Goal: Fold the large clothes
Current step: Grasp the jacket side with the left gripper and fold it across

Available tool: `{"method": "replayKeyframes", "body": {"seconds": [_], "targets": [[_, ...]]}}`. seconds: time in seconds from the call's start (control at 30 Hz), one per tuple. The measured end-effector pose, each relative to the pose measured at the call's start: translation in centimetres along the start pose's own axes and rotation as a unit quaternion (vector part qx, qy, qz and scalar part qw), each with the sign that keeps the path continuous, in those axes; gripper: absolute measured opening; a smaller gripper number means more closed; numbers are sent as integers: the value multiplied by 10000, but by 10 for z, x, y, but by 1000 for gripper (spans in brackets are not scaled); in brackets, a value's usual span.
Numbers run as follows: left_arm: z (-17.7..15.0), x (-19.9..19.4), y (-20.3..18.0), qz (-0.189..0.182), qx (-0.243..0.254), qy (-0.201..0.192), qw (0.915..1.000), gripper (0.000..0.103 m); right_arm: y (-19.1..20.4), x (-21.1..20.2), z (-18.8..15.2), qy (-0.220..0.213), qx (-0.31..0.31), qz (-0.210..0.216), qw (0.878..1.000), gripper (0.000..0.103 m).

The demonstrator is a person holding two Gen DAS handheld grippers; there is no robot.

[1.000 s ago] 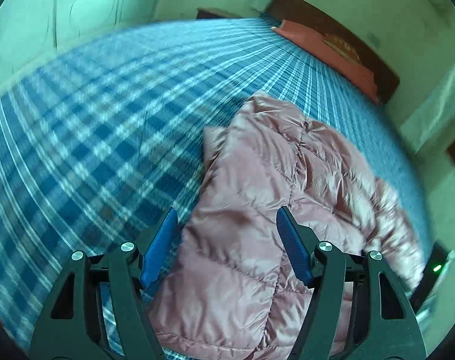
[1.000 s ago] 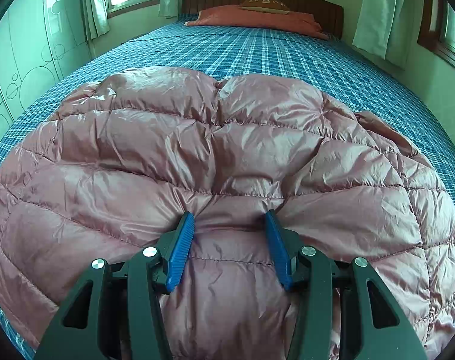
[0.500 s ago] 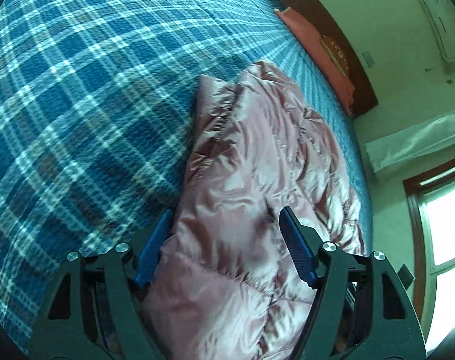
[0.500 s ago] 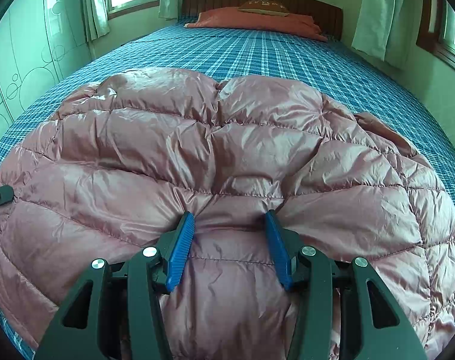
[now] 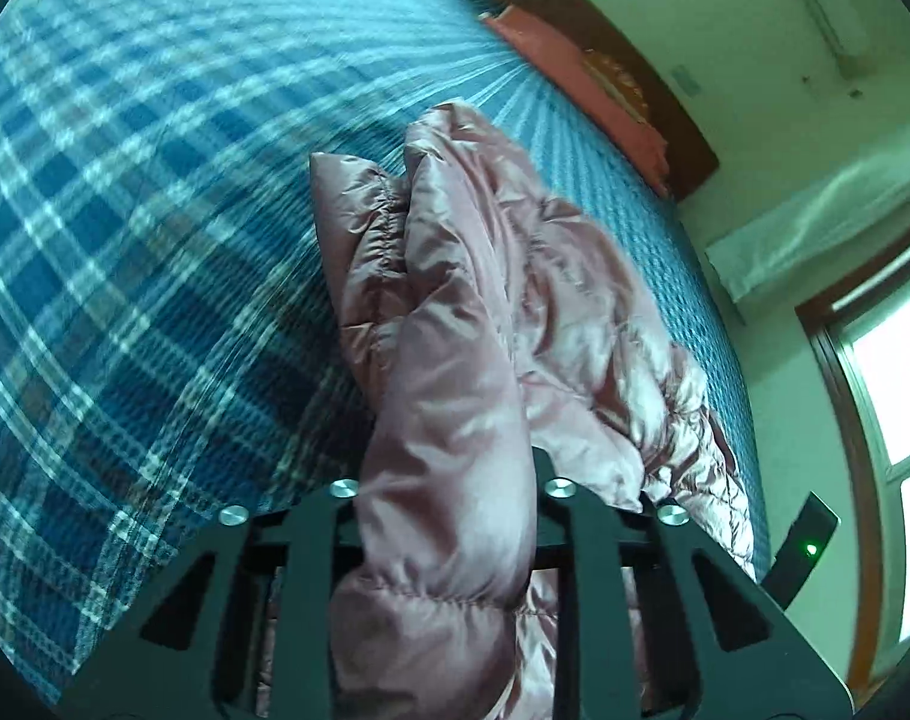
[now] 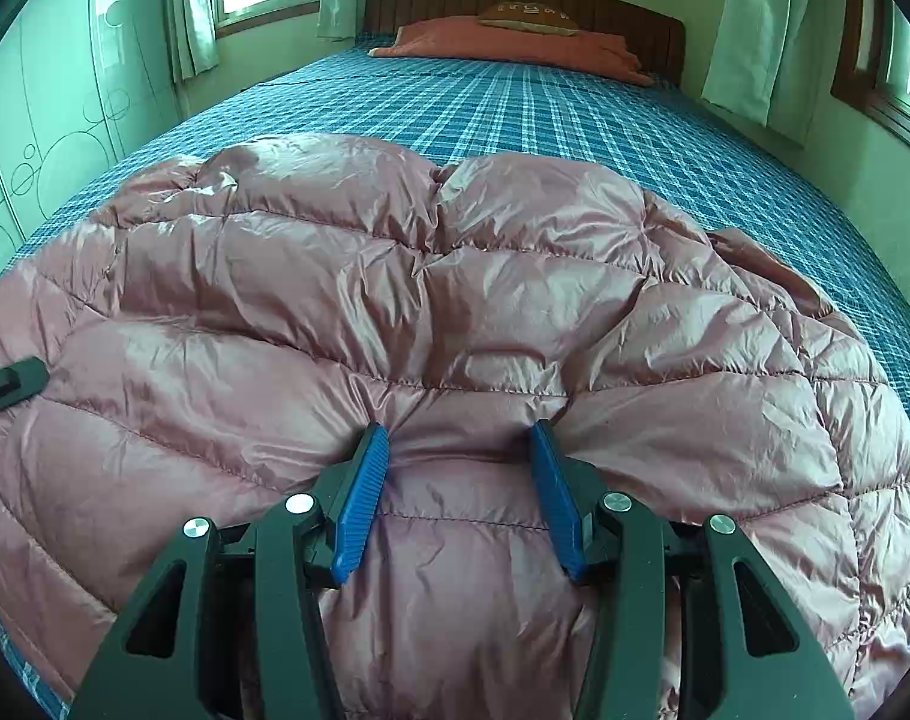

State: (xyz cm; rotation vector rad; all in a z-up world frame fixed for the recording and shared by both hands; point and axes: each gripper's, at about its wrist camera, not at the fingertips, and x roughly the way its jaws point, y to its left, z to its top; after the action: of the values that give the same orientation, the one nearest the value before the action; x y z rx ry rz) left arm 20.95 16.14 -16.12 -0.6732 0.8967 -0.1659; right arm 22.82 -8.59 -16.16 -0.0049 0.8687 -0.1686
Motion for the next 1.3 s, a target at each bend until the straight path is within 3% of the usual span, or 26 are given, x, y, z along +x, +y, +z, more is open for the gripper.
{"method": "replayKeyframes", "body": {"seconds": [0.37,0.47,0.7,0.97,1.3], "targets": [[5,-37,-67,-331,621,-357,9969,18,-8,-12,3,-24,164,129,9998,49],[4,-48,-97,-438,940,-414,9937,18,-30,-29,4,-88,410,227,9989,49],[-14,-52,-182,-674,1758,-399,9813,18,-104,-67,-11,-269,726,-160,9969,50],[-67,-1,-274,-560,2593,26,9642,18,-183,-88,-43,-202,1146,-574,9916,50],[-146,96,-310,-64,3060,802,9486,18,-261,-88,-77,64,1684,-891,9817,50]]}}
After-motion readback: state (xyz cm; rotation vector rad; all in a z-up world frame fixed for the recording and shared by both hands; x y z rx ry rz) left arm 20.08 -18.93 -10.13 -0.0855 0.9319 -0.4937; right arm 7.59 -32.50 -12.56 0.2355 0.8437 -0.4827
